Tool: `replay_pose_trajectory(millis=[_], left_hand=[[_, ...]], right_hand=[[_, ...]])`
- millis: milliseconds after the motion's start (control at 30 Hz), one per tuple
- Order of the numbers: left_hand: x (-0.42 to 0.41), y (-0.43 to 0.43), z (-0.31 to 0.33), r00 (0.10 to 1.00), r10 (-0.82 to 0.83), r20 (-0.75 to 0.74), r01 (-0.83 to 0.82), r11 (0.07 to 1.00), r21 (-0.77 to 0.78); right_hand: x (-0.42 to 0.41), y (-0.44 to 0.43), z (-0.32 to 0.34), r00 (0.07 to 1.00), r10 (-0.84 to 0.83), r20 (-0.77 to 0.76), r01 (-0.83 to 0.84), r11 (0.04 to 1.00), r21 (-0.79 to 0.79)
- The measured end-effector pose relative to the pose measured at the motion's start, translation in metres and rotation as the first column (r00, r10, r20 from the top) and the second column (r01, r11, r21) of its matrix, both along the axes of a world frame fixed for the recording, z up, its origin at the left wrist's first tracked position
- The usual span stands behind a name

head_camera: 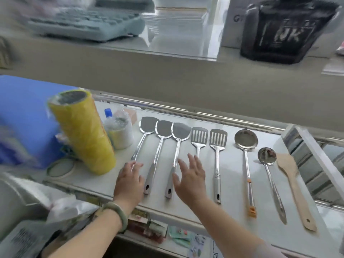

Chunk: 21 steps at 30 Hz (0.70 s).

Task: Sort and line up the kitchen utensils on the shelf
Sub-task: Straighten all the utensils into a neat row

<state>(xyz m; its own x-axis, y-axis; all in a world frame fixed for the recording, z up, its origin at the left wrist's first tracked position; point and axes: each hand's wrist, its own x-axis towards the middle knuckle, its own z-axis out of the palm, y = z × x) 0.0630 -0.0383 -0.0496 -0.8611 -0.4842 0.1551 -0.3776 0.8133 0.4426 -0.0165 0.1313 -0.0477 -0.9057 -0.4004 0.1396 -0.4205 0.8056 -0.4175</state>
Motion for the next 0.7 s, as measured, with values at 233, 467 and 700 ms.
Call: replay_pose_trajectory(millis=[233, 467, 700], left_hand=[[0.005, -0.044, -0.023, 0.966, -0.194, 0.171, 0.206, 0.977, -0.059], [-0.009, -0.062, -0.029, 0.902, -0.316, 0.296, 0.338, 0.941, -0.027], [-0.010, -0.064, -0.026, 0.876, -0.369, 0.309, 0.391, 0.920, -0.009]], right_hand=[[0.005, -0.048, -0.029, 0.981, -0.004, 0.194, -0.023, 0.990, 0.140], [-0.003, -0.058, -0.031, 0.961, -0.096, 0.258, 0.089, 0.995, 0.037], [-0.016, -0.048, -0.024, 0.963, -0.177, 0.205, 0.150, 0.979, 0.141]])
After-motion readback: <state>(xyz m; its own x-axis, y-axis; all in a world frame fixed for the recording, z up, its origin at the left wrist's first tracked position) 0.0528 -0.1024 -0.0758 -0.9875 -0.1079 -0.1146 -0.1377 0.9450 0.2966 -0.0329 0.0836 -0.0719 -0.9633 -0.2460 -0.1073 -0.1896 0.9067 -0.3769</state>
